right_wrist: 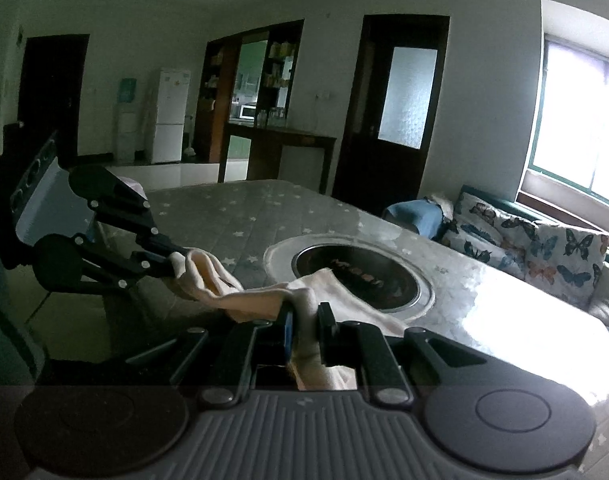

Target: Fold clothes

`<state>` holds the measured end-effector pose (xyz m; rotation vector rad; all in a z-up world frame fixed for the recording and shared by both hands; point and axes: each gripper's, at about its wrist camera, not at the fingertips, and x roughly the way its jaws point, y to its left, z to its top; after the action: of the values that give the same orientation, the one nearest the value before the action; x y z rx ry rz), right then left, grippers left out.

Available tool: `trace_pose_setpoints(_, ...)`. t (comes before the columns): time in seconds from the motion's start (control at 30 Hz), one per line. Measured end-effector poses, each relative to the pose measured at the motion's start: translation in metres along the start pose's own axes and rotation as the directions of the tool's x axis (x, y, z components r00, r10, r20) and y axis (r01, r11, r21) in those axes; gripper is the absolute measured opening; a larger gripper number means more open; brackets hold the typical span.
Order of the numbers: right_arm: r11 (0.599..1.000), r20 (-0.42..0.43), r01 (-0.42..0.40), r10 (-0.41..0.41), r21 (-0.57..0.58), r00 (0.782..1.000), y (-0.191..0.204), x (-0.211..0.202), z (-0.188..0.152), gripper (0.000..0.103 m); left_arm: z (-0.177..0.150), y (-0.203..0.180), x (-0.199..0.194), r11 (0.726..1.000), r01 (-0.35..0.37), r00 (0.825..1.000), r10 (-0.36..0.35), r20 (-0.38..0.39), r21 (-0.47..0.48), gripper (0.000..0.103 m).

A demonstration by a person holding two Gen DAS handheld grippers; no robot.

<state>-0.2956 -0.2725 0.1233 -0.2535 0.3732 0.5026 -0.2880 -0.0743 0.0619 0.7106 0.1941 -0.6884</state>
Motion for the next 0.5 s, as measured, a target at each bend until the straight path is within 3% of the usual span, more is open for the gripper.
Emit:
trace_pose_setpoints(0.2, 1.0, 0.019, 0.018, -0.018, 0.007, 1.0, -0.014, 0.01, 0.009, 0.011, 0.007, 0.017, 0.016, 1.0, -0.002, 1.0, 0.003, 0.01, -0.028, 0.01)
trace_pose_setpoints(0.5, 0.999, 0.009, 0.036, -0.036, 0.011, 0.999, -0.047, 0.049, 0.021, 0.011, 0.014, 0.064, 0.066, 0.991, 0.054, 0.998, -0.055, -0.009, -0.126, 0.01)
